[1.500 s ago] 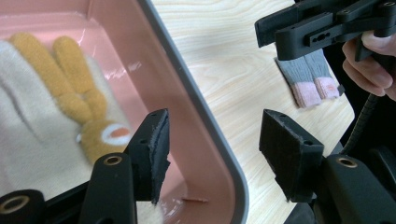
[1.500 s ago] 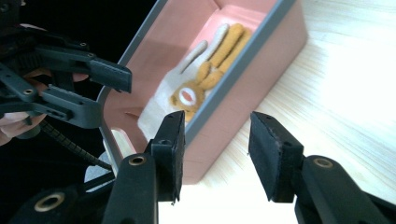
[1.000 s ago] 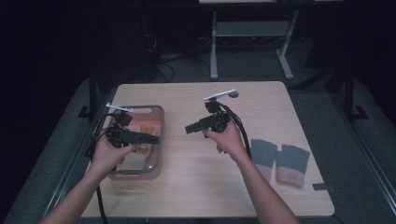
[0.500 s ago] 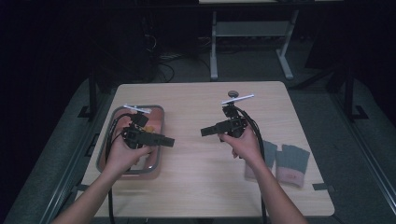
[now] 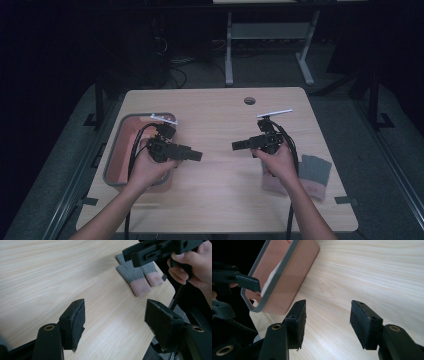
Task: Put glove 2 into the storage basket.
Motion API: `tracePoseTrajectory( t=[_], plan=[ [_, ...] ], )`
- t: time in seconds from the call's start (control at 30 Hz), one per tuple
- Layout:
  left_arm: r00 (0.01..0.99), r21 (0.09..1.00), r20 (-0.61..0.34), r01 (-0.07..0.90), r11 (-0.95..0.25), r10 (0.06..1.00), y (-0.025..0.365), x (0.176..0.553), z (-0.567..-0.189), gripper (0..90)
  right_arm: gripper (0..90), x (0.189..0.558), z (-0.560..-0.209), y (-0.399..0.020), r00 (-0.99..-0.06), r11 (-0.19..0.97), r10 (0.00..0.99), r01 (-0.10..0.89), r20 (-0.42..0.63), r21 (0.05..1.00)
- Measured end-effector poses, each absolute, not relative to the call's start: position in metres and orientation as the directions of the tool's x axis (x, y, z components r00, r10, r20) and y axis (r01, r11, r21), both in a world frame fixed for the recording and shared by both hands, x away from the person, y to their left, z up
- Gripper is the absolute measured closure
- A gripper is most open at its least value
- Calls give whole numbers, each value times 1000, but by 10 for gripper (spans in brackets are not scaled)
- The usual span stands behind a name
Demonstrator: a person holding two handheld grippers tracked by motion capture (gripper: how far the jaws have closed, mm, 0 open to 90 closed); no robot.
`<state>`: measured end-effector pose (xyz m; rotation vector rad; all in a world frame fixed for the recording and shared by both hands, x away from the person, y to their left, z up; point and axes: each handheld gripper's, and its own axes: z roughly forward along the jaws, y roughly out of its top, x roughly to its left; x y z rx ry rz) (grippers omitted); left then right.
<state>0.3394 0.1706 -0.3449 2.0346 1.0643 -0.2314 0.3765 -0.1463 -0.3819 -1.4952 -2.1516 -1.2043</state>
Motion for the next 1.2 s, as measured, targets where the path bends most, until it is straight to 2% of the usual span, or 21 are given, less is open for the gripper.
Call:
tracePoseTrajectory(
  t=[0.67,1.2],
  plan=[
    [670,577,-512,732,-362,538,119,331,-359,311,464,354,-399,-203,-361,83,720,893,592,443],
    [684,583,-531,724,-370,500,93,327,-367,310,433,341,-404,-238,-318,56,772,897,551,439]
  ],
)
